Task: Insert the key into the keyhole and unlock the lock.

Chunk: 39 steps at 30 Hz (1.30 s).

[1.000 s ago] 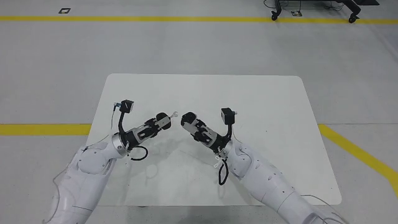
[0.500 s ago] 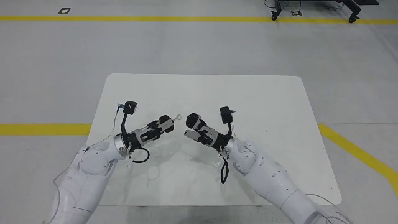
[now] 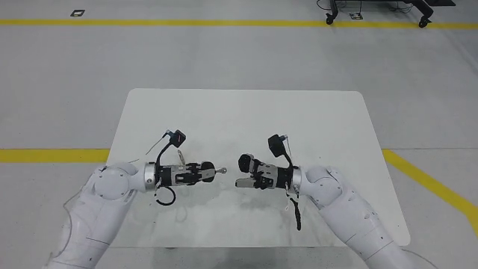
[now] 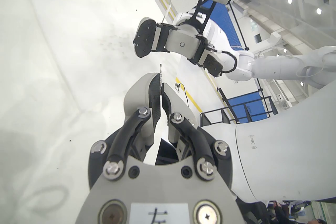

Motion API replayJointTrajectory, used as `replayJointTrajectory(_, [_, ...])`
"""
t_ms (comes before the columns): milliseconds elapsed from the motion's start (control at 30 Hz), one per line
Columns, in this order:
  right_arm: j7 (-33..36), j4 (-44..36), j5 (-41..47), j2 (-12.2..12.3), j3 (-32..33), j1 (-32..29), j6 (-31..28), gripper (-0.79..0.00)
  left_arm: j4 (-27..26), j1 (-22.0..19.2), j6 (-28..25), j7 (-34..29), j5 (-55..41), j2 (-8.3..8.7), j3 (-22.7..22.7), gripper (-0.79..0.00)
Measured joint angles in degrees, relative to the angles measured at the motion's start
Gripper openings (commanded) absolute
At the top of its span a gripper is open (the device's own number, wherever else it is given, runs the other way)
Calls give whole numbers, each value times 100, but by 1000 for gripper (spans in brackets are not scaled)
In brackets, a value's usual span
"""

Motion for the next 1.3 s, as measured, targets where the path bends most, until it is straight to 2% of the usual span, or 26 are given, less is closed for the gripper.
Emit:
replayJointTrajectory(100, [305,-78,162,32,-42,-4,169,-117,-37,-22,-42,46,-17,36,120,-785])
replayJointTrajectory(167, [421,-96,223,41,-85,13,232,-102,-73,-40,-60,63,-4,60,195,-785])
replayJointTrajectory(400, [559,-106,335,48,-248,103,250,-348,-90,-109,-139,142,-40,157,450,-785])
replayJointTrajectory(533, [533,-97,331,51,-296,155,260,-286,-72,-156,-176,179,-83,207,544,-785])
replayJointTrajectory(600, [512,-97,319,54,-314,177,276,-308,-67,-176,-201,204,-98,235,584,-785])
replayJointTrajectory(933, [439,-89,313,76,-372,229,365,-557,-42,-233,-319,323,-197,357,718,-785])
replayJointTrajectory(1033, [463,-72,362,83,-393,255,390,-733,-36,-246,-347,350,-212,389,749,-785])
replayJointTrajectory(1100, [449,-55,381,85,-404,277,406,-785,-35,-253,-365,368,-223,410,767,-785])
replayJointTrajectory(1300, [396,-13,412,92,-445,301,390,-785,-34,-265,-427,430,-227,473,802,-785])
